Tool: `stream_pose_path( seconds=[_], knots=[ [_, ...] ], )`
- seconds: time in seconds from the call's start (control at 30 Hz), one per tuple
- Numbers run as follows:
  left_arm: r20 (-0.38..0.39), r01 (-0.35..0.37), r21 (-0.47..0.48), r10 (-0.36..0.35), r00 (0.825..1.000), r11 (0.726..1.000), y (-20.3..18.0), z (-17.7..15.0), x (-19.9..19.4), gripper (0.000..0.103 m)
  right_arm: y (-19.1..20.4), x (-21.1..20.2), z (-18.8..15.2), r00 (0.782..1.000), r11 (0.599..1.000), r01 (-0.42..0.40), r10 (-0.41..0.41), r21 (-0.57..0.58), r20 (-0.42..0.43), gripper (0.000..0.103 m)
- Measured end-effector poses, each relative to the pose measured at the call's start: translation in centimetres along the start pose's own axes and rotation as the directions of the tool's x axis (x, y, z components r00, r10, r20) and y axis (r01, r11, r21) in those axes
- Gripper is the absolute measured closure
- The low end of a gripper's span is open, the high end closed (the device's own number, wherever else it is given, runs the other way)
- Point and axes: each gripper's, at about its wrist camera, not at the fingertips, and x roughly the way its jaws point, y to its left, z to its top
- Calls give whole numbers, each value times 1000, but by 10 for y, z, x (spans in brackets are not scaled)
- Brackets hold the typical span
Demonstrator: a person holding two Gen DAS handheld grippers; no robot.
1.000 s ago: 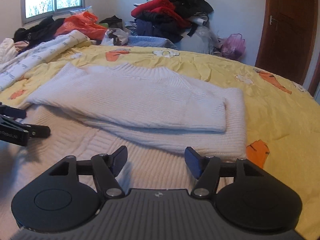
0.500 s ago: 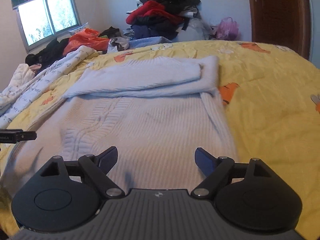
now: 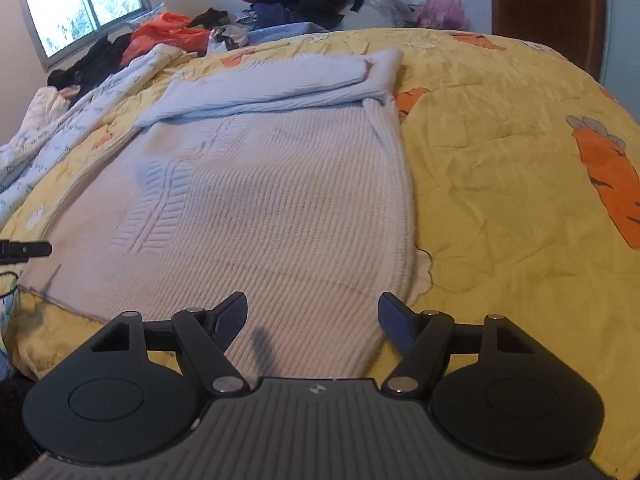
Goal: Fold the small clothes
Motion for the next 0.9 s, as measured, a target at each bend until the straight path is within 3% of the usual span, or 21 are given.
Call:
stream_pose_path(
  seconds=[0.1,0.2,0.27,0.33,0.4,0.43,0.47,0.57,0.7,0.8,0.87,0.9],
  knots=[
    [18,52,-70,-50,999,996,10,-2,-5,1,-18,-1,-9,999,997,31,-28,67,-44,26],
    [22,121,-158,-119,993,980,17,1,-5,11,-20,-2,-15,998,993,-46,50,109,-42,28],
    [-1,158,-193,-161,987,969,19,3,-1,48,-21,1,-12,989,977,-132,140,166,-38,40],
    [-23,148,-196,-156,988,969,21,4,2,63,-25,6,-11,984,962,-170,178,212,-17,47],
    [-34,148,-211,-158,987,966,25,5,3,67,-31,11,-8,980,949,-188,200,252,-24,76],
    [-44,136,-211,-149,988,968,28,6,3,78,-35,15,-8,978,944,-186,204,274,-36,85],
    [-58,111,-200,-125,991,973,29,6,3,89,-38,16,-9,973,935,-210,228,286,-31,86],
    [-65,104,-197,-119,991,975,34,10,-2,90,-39,16,-5,970,940,-216,239,266,-56,87],
    [-5,115,-92,-116,993,989,27,23,-34,91,-33,-14,10,977,965,-194,206,175,-49,90],
    [-62,64,-31,-66,996,997,28,20,-23,91,-41,-13,5,982,986,-120,135,119,-128,92],
    [-114,25,-35,-29,993,999,32,13,-10,91,-44,-6,-4,980,984,-116,135,133,-145,92],
    [-104,30,-37,-34,994,999,33,11,-10,91,-44,-5,-6,980,981,-129,149,147,-133,91]
  ],
)
